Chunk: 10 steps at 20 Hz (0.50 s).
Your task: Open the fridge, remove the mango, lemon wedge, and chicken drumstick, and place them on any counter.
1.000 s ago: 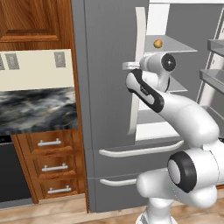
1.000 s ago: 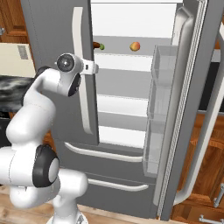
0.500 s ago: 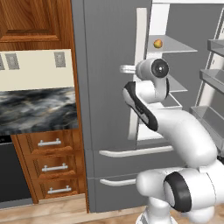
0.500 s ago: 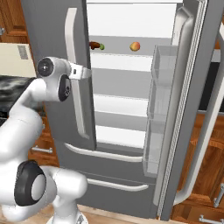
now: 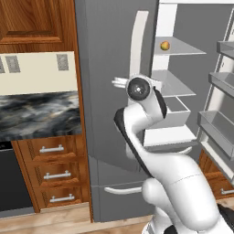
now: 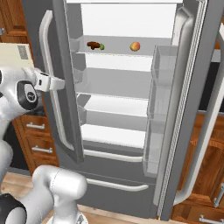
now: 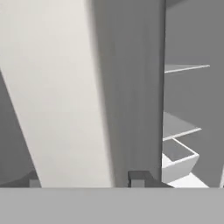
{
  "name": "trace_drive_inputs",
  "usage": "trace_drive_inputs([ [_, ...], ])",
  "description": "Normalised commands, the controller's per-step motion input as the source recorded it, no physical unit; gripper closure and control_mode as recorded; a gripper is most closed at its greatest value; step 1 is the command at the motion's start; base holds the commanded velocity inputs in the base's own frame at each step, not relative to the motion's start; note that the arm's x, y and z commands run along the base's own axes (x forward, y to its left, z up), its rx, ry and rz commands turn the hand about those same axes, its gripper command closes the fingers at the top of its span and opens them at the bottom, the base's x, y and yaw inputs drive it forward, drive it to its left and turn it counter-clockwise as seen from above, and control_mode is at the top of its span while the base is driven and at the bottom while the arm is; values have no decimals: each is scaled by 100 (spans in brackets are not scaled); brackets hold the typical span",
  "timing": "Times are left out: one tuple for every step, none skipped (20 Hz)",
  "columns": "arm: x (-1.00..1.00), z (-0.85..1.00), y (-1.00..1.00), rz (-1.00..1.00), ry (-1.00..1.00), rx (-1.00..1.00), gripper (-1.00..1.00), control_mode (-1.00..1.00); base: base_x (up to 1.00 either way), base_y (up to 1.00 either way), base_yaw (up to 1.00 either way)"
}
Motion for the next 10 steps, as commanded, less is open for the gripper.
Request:
trace_drive_inputs([
  [-96,0,56,-22,0,-4,100,-100,0,0,0],
  [-95,0,60,-22,0,-5,100,-100,0,0,0],
  [-98,0,57,-22,0,-4,100,-100,0,0,0],
  [-95,0,64,-22,0,-5,100,-100,0,0,0],
  [-96,0,65,-21,0,-6,100,-100,0,0,0],
  [-100,0,63,-20,0,-6,100,-100,0,0,0],
  [-100,0,59,-19,0,-5,100,-100,0,0,0],
  [-100,0,51,-19,0,-4,100,-100,0,0,0],
  [-100,0,49,-17,0,-4,100,-100,0,0,0],
  [-100,0,43,-16,0,-3,100,-100,0,0,0],
])
